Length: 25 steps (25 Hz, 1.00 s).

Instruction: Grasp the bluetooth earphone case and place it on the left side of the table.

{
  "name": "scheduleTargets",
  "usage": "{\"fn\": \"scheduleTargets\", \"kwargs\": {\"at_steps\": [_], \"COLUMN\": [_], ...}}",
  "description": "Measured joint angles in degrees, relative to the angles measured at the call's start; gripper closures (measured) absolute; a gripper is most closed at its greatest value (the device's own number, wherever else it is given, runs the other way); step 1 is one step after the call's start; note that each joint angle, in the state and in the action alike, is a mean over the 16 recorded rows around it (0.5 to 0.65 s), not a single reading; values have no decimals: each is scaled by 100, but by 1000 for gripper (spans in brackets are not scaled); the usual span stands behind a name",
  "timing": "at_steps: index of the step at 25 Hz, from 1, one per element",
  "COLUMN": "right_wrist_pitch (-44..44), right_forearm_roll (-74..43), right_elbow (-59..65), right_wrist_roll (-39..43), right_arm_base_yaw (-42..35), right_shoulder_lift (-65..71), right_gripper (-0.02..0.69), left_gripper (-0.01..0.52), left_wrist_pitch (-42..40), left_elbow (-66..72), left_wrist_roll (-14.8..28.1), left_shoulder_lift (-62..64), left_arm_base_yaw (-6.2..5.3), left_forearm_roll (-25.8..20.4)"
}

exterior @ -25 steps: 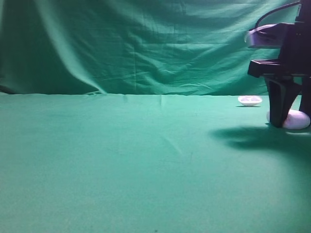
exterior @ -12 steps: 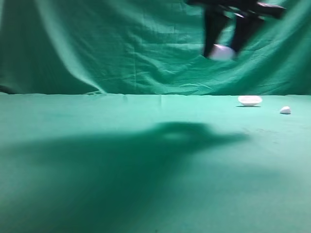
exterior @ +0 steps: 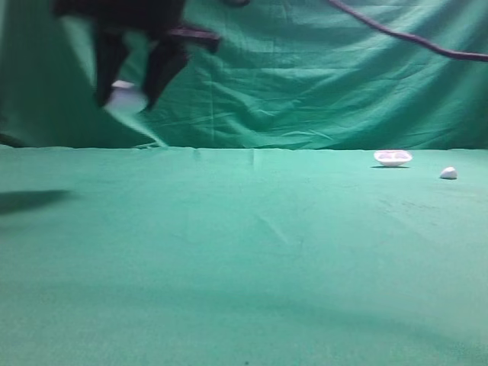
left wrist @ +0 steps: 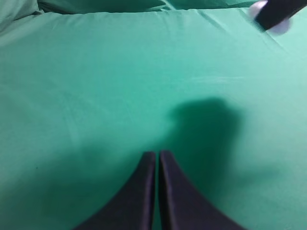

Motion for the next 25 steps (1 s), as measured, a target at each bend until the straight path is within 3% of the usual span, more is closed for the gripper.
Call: {"fn": "scheduleTargets", "kwargs": {"at_steps": [4, 12, 16, 20, 25], "right_wrist_pitch": [-89, 11, 363, 848, 1413], "right_forearm_roll": [21, 43, -2, -159, -517], "right_elbow": [-83, -108, -110, -111, -110], "right_wrist_roll": [-22, -63, -29, 35, 190], "right_arm_base_yaw": [78, 112, 119, 124, 124], "right_shoulder_lift": [193, -92, -534, -1120, -1951], "right_gripper": [319, 169, 149, 235, 428], "left_gripper": [514, 514, 514, 514, 514], "left_wrist_pitch": [0, 0, 0, 0, 0], "left_elbow": [0, 0, 0, 0, 0], "left_wrist_roll": [0, 0, 0, 0, 0], "left_shoulder_lift": [0, 0, 0, 0, 0], "left_arm_base_yaw": [0, 0, 0, 0, 0], "left_forearm_roll": [0, 0, 0, 0, 0]}}
